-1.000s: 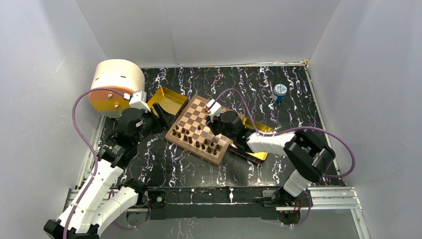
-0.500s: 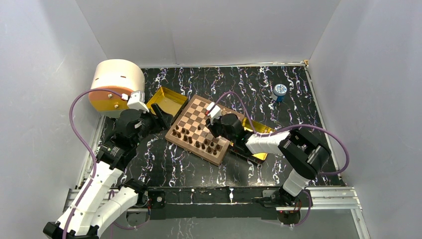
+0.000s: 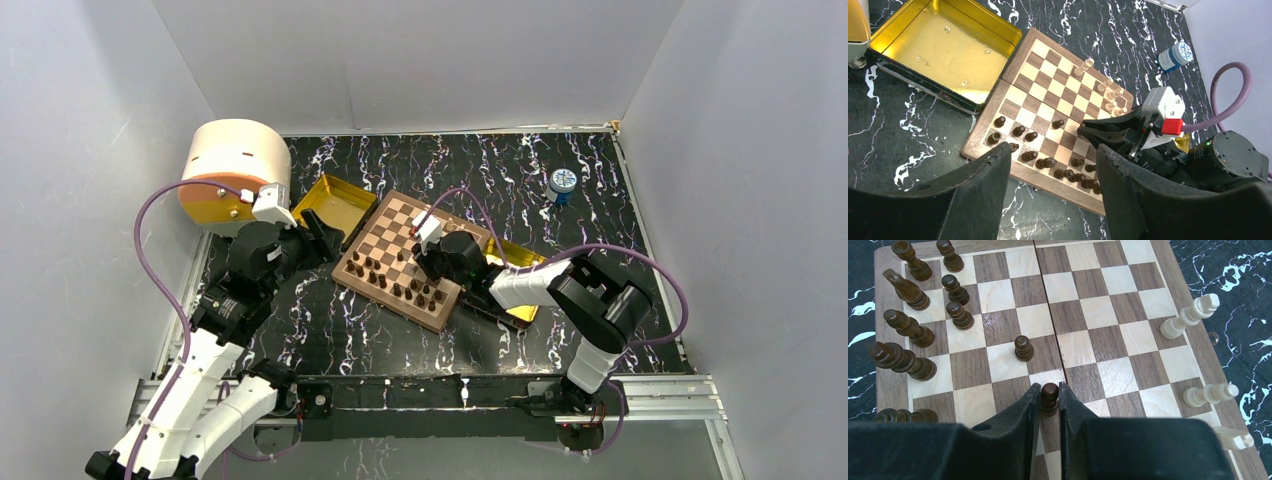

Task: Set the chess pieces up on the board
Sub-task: Place the chess piece on the chessboard.

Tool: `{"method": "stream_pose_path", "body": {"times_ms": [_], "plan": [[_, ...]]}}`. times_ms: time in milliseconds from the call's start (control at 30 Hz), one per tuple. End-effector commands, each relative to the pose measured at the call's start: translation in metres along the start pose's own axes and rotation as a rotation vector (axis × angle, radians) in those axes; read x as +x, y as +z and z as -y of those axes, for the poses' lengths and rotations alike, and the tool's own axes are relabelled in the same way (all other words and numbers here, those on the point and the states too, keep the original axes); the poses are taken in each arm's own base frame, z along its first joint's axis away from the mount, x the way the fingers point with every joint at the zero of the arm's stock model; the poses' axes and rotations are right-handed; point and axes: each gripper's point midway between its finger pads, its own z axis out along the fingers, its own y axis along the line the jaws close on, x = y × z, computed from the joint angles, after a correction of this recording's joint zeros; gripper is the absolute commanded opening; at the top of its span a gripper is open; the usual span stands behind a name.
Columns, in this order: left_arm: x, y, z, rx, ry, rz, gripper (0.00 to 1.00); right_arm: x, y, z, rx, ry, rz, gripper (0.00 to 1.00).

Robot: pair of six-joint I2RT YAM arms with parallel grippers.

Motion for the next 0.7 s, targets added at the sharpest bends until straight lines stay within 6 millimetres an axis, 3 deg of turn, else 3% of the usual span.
{"method": "stream_pose_path", "body": {"times_ms": [0,200,367,500,667], "plan": [[-0.001,-0.001,-0.006,-0.019,0.023,0.018,0.61,-0.012,-0.003,0.002,0.005,0.006,0.052,0.29],[0.000,-0.002,-0.008,-0.027,0.030,0.020,0.62,-0.013,-0.013,0.003,0.011,0.021,0.041,0.35],[0.004,0.000,-0.012,-0.040,0.045,0.015,0.62,-0.031,-0.021,0.009,0.036,0.040,0.037,0.36],[0.008,0.001,-0.025,-0.084,0.102,0.016,0.64,-0.042,-0.023,0.011,0.047,0.071,-0.048,0.37],[0.008,-0.002,-0.046,-0.155,0.213,0.043,0.69,-0.041,-0.027,0.006,0.026,0.101,-0.152,0.36]]}}
